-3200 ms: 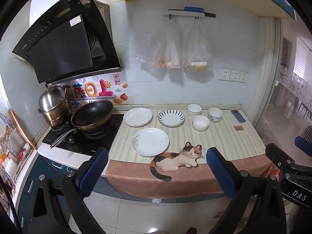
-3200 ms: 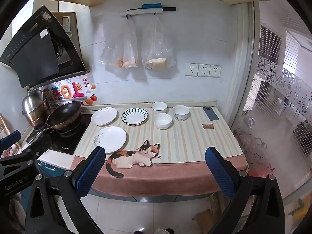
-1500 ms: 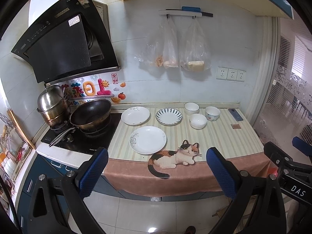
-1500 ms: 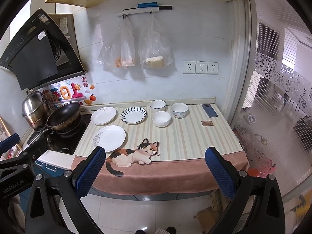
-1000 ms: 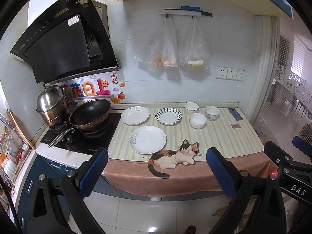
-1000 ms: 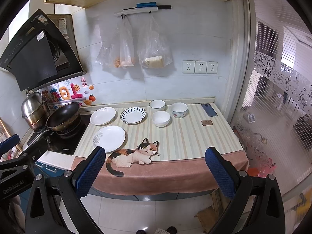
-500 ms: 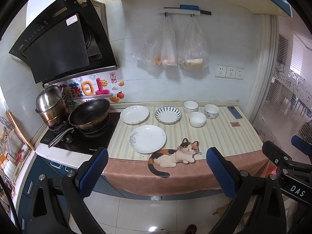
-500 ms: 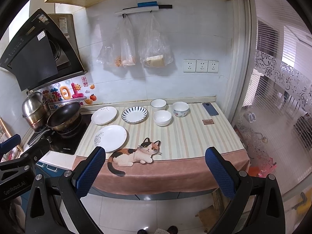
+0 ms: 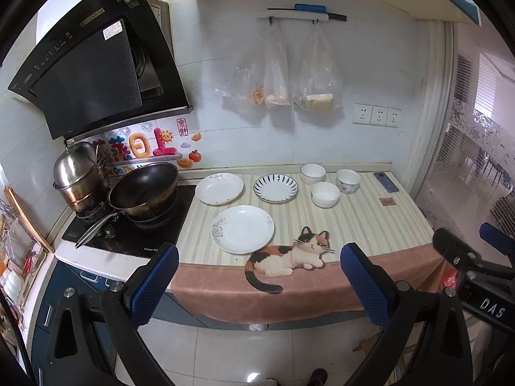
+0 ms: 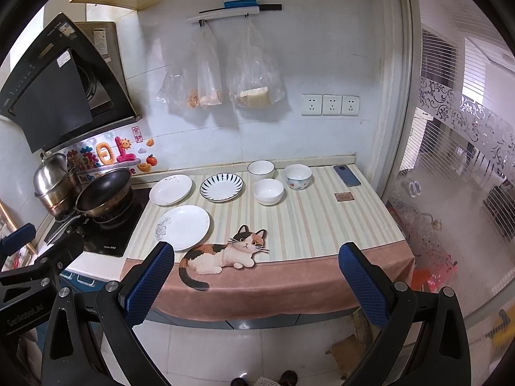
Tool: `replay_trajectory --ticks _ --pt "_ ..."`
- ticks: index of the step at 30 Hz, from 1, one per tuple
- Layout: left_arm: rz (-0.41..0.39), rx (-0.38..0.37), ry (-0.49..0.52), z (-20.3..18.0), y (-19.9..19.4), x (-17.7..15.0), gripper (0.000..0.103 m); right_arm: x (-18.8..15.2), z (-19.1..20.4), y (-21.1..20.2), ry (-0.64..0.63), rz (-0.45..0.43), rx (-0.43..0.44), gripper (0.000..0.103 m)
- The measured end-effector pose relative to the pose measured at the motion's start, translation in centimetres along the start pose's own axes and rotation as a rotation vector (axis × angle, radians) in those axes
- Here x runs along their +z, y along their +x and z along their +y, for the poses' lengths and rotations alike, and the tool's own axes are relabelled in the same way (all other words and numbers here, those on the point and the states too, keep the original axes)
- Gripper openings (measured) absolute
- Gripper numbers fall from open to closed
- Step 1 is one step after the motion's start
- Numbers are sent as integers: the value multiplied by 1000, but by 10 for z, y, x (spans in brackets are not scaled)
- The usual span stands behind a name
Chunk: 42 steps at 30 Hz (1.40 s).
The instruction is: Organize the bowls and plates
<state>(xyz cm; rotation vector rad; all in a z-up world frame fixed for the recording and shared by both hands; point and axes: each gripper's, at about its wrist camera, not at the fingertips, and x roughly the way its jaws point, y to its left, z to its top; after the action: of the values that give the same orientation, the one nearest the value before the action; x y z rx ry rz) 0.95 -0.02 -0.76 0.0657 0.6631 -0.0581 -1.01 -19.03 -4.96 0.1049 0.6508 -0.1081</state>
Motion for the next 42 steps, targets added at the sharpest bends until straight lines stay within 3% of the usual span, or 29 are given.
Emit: replay_trajectory --ticks 5,10,16,21,24,27,28,32,34,36,37,39,42 --pt "-24 44 5 17 34 4 103 1 -2 31 74 -26 21 103" --pt "21 103 -25 39 97 13 103 7 -3 107 118 123 107 103" --pt "178 95 -77 69 216 17 103 5 3 238 120 313 196 103" --pt "390 58 -188 101 329 7 98 3 21 371 87 460 278 103" --pt "520 51 -267 124 401 -9 93 1 38 453 83 561 337 102" --pt "601 52 -326 139 448 -29 80 -4 58 526 78 645 383 100" --pt "632 49 -358 147 467 -38 72 -7 66 553 81 680 396 100" --pt "706 36 -447 164 512 -57 53 -15 91 611 81 743 440 96" --pt "709 35 -458 169 526 -58 50 -21 104 637 78 780 472 81" --pt "715 27 -460 171 537 -58 42 -25 120 655 54 803 505 61" --pt "714 21 -464 173 541 -58 34 -27 126 656 39 803 503 56" --pt "713 16 -463 172 546 -59 30 -31 137 670 5 810 510 30" --pt "699 22 -453 172 547 -58 27 -31 146 671 -31 780 520 14"
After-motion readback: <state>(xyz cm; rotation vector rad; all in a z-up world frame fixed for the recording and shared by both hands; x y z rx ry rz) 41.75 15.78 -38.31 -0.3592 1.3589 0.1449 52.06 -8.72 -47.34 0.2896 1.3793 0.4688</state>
